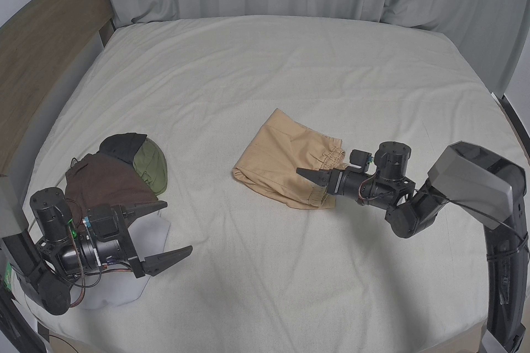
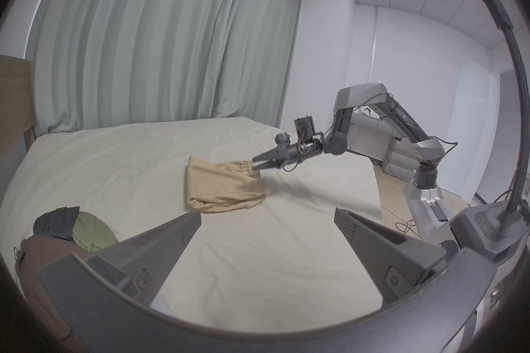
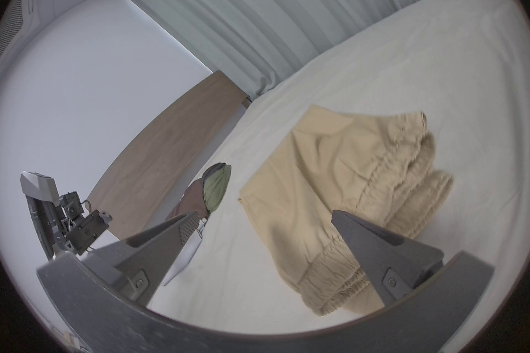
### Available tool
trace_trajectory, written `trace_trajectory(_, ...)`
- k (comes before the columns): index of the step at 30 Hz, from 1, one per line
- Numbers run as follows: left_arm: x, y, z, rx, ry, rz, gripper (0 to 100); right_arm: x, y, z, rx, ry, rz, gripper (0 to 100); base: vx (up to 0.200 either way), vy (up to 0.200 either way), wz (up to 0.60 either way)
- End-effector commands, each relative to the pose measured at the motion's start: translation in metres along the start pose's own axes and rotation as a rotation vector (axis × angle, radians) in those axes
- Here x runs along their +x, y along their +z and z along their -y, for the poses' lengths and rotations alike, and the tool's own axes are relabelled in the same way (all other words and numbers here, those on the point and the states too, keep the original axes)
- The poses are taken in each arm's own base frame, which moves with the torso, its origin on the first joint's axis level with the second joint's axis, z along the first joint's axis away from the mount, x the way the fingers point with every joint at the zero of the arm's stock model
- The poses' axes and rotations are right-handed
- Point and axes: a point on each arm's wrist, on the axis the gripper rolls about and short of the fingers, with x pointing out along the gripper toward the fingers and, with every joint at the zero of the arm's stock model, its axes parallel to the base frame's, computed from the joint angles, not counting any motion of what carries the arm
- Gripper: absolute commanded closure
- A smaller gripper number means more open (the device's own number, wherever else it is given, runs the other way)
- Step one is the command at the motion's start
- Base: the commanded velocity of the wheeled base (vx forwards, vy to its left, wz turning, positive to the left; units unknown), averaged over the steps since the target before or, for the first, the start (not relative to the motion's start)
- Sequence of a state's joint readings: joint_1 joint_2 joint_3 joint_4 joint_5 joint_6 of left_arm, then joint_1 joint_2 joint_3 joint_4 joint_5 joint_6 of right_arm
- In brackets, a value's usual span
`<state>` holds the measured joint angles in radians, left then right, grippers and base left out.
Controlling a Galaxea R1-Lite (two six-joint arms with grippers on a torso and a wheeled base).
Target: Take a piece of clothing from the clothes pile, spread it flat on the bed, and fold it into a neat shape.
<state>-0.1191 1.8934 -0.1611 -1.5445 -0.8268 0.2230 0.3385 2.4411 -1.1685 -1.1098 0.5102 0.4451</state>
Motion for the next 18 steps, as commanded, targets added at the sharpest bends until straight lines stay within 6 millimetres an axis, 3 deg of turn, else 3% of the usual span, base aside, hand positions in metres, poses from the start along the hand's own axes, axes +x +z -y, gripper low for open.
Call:
trace_trajectory(1,-0.002,0.004,0.018,-0.001,-0.051,0.000,0,-0.034,0.050,-0.040,-0.073,0.025,0.112,0,0.000,0.000,0.00)
trace_trajectory(4,-0.003,0.009,0.029,0.006,-0.085,0.007,0,-0.067,0.068,-0.052,-0.156,-0.003,0.150,0,0.000,0.000,0.00)
trace_trajectory(7,-0.003,0.017,0.036,0.029,-0.110,0.030,0,-0.101,0.069,-0.057,-0.251,-0.106,0.167,0,0.000,0.000,0.00)
trace_trajectory(8,-0.003,0.017,0.036,0.029,-0.110,0.030,0,-0.101,0.069,-0.057,-0.251,-0.106,0.167,0,0.000,0.000,0.00)
trace_trajectory(9,-0.007,0.024,0.044,0.048,-0.128,0.050,0,-0.129,0.069,-0.066,-0.319,-0.181,0.206,0,0.000,0.000,0.00)
trace_trajectory(10,-0.010,0.028,0.050,0.058,-0.144,0.060,0,-0.143,0.067,-0.071,-0.341,-0.201,0.229,0,0.000,0.000,0.00)
trace_trajectory(13,-0.018,0.038,0.070,0.087,-0.200,0.091,0,-0.183,0.065,-0.091,-0.395,-0.202,0.332,0,0.000,0.000,0.00)
trace_trajectory(14,-0.018,0.038,0.070,0.087,-0.200,0.091,0,-0.183,0.065,-0.091,-0.395,-0.202,0.332,0,0.000,0.000,0.00)
trace_trajectory(15,-0.026,0.043,0.080,0.107,-0.216,0.111,0,-0.206,0.062,-0.104,-0.425,-0.200,0.385,0,0.000,0.000,0.00)
trace_trajectory(18,-0.039,0.052,0.086,0.134,-0.193,0.138,0,-0.240,0.057,-0.122,-0.466,-0.220,0.435,0,0.000,0.000,0.00)
